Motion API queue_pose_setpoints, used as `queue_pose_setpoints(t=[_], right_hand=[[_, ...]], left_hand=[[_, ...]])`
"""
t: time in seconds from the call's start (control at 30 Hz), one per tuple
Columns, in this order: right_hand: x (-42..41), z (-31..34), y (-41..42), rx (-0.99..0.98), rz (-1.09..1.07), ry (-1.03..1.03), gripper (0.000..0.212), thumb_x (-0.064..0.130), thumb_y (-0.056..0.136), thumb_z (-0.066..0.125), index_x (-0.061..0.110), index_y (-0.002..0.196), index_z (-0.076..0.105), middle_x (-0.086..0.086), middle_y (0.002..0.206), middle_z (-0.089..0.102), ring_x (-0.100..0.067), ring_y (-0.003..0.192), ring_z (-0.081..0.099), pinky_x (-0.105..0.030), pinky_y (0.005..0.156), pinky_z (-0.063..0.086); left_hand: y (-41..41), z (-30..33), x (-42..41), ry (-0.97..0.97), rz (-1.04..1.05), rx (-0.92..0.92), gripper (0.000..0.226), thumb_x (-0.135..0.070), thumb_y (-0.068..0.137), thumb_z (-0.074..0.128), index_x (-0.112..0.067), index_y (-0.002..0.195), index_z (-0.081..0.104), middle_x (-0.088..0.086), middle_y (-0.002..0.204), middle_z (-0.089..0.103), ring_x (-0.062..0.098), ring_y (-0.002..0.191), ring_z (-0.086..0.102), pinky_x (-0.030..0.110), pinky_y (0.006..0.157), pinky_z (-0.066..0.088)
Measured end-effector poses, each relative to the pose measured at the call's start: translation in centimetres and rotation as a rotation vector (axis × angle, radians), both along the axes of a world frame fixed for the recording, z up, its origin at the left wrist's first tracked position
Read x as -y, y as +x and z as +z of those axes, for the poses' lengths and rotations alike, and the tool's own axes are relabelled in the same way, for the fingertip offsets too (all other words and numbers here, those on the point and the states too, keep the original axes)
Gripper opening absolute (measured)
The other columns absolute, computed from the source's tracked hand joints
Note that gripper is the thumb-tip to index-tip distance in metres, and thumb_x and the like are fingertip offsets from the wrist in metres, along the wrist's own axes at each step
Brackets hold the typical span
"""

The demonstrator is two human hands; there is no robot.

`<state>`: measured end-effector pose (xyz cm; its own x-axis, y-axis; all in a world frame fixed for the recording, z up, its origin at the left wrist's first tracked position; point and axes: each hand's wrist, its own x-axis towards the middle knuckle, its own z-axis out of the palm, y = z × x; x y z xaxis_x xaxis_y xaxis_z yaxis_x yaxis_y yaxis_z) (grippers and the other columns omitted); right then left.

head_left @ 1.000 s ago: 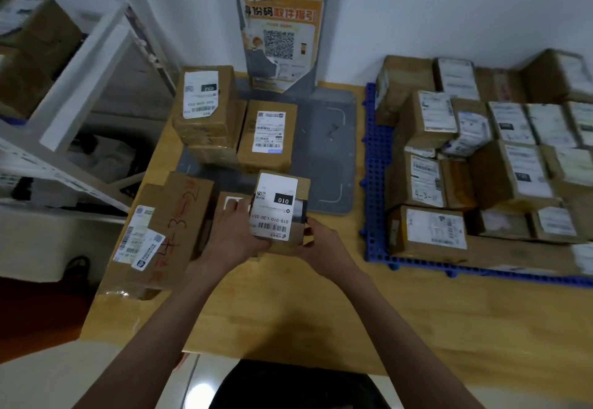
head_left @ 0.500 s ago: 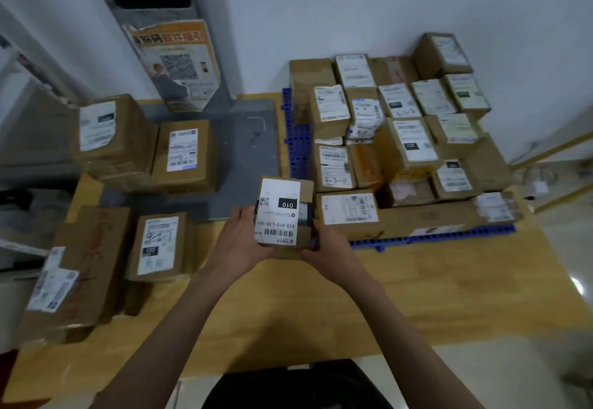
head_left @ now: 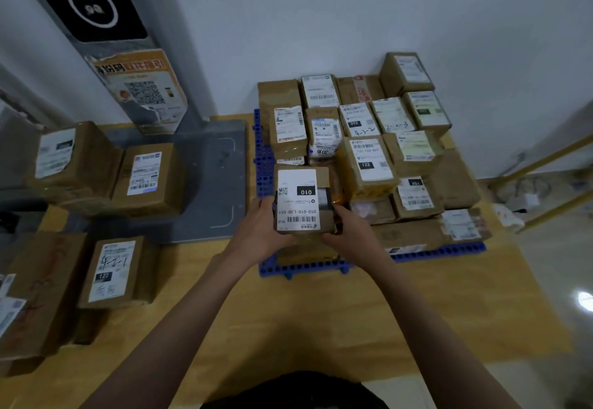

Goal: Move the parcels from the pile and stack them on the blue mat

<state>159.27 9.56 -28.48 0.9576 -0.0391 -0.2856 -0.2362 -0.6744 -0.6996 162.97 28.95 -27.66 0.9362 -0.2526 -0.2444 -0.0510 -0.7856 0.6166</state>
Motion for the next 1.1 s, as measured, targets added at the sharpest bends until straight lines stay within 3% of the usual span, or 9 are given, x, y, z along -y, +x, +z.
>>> queue_pose_setpoints(t=[0.13,0.33,0.43,0.53,0.67,0.8,0.9,1.03,1.1], right_hand=[[1.9,0.2,2.7,-0.003,-0.010,-0.041,0.049,0.016,0.082,0.067,0.013,0.128,0.051,-0.002,0.112,0.063,-0.016,0.096,0.058,-0.029,0.078,0.050],[3.2,-0.2,6.6,-0.050,-0.020,-0.085,0.044,0.016,0.083,0.066,0.009,0.124,0.051,-0.009,0.115,0.062,-0.024,0.101,0.059,-0.043,0.085,0.054],[3.2,-0.7,8.0,-0.066,-0.029,-0.089,0.049,0.015,0.084,0.064,0.009,0.129,0.046,-0.011,0.118,0.059,-0.026,0.104,0.057,-0.041,0.086,0.052],[3.1,-1.3,8.8,-0.085,-0.031,-0.110,0.056,0.016,0.085,0.063,0.007,0.135,0.041,-0.012,0.124,0.056,-0.027,0.110,0.055,-0.045,0.090,0.051],[3.1,-2.2,9.2,-0.121,-0.033,-0.141,0.062,0.018,0.086,0.062,0.003,0.140,0.035,-0.012,0.128,0.052,-0.028,0.114,0.054,-0.041,0.089,0.050],[3.2,-2.6,9.4,-0.159,-0.063,-0.113,0.061,0.015,0.086,0.061,0.002,0.138,0.033,-0.015,0.127,0.052,-0.030,0.113,0.054,-0.041,0.087,0.050],[3.1,-2.3,9.8,-0.150,-0.069,-0.104,0.075,0.016,0.088,0.060,0.001,0.148,0.017,-0.018,0.142,0.041,-0.032,0.129,0.043,-0.041,0.101,0.042],[2.8,-1.8,9.8,-0.114,-0.054,-0.096,0.079,0.014,0.089,0.058,0.001,0.151,0.011,-0.018,0.148,0.030,-0.032,0.131,0.038,-0.037,0.101,0.039],[2.5,-1.7,9.5,-0.102,-0.051,-0.115,0.071,0.012,0.089,0.058,0.001,0.147,0.019,-0.020,0.147,0.023,-0.035,0.127,0.041,-0.037,0.098,0.041]], left_hand=[[2.8,0.4,2.3,-0.006,-0.025,0.000,0.070,-0.034,0.069,0.079,-0.024,0.128,0.044,-0.002,0.116,0.044,0.013,0.107,0.046,0.031,0.076,0.042],[7.0,-0.7,4.2,0.037,-0.050,-0.024,0.072,-0.037,0.067,0.077,-0.022,0.130,0.045,0.000,0.120,0.047,0.014,0.109,0.045,0.036,0.085,0.047],[8.7,-1.6,4.8,0.060,-0.058,-0.017,0.070,-0.036,0.068,0.077,-0.021,0.129,0.046,0.001,0.119,0.048,0.016,0.110,0.044,0.032,0.081,0.043],[9.7,-2.6,5.3,0.080,-0.068,-0.027,0.073,-0.038,0.071,0.077,-0.019,0.134,0.044,0.003,0.125,0.047,0.019,0.117,0.044,0.034,0.090,0.042],[10.2,-3.8,5.6,0.076,-0.067,-0.072,0.076,-0.040,0.071,0.077,-0.019,0.135,0.043,0.001,0.130,0.044,0.019,0.119,0.046,0.031,0.088,0.042],[10.7,-3.9,6.2,0.061,-0.064,-0.062,0.067,-0.039,0.071,0.076,-0.014,0.127,0.050,0.004,0.124,0.051,0.019,0.113,0.051,0.039,0.090,0.049],[11.2,-3.6,6.9,0.078,-0.076,-0.001,0.050,-0.030,0.075,0.073,-0.013,0.118,0.054,0.005,0.114,0.054,0.020,0.108,0.052,0.032,0.080,0.049],[11.1,-3.4,7.2,0.075,-0.054,0.055,0.047,-0.026,0.079,0.070,-0.011,0.120,0.052,0.008,0.117,0.048,0.020,0.115,0.044,0.028,0.078,0.042],[11.0,-3.6,7.1,0.075,-0.048,0.054,0.051,-0.025,0.079,0.071,-0.012,0.124,0.050,0.009,0.119,0.046,0.020,0.117,0.041,0.027,0.078,0.039]])
